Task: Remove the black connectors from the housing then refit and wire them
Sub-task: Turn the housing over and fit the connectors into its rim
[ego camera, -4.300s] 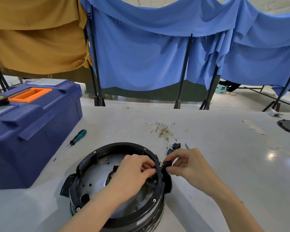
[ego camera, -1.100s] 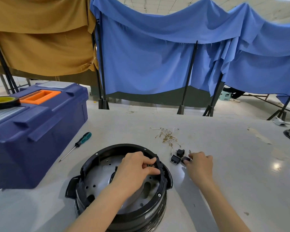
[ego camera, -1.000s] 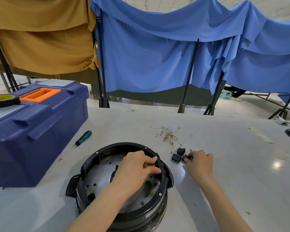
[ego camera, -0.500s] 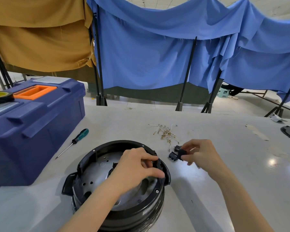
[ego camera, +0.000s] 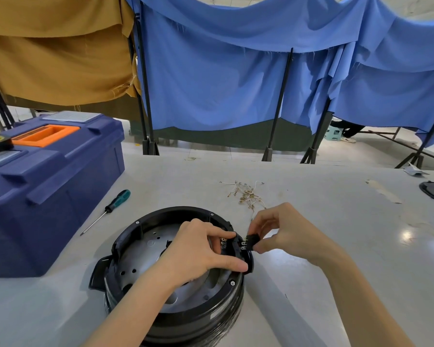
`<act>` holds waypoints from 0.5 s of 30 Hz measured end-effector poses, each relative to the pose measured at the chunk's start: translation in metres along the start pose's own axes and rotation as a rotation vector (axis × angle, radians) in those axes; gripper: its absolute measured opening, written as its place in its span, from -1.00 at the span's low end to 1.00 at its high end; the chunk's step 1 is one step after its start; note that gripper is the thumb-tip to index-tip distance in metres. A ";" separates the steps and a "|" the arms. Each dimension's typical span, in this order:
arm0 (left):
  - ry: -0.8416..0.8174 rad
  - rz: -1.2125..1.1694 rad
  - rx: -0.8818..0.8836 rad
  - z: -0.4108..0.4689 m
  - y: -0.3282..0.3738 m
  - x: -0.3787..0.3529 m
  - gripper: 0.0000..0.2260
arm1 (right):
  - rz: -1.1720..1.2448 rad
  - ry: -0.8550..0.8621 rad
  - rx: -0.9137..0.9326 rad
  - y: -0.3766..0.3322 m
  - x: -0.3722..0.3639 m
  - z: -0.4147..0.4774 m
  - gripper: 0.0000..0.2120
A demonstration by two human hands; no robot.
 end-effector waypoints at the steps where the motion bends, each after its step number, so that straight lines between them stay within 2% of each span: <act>1: 0.001 -0.003 -0.003 0.000 0.000 0.000 -0.36 | -0.005 0.003 0.003 0.000 -0.001 0.001 -0.82; 7: 0.036 0.040 -0.003 0.001 -0.003 0.001 -0.28 | -0.038 -0.035 0.005 0.001 -0.012 0.004 -0.84; 15: 0.088 0.091 0.009 0.003 -0.009 0.002 -0.52 | -0.024 -0.053 -0.013 0.006 -0.013 0.005 -0.84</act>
Point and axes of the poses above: each hand's wrist, its own z-axis towards the middle knuckle, its own x-axis out of the back of the hand, y = z × x, the point moved 6 cm from there along z, towards the middle knuckle, and after that the axes turned 8 degrees about -z, right-handed, at the moved point
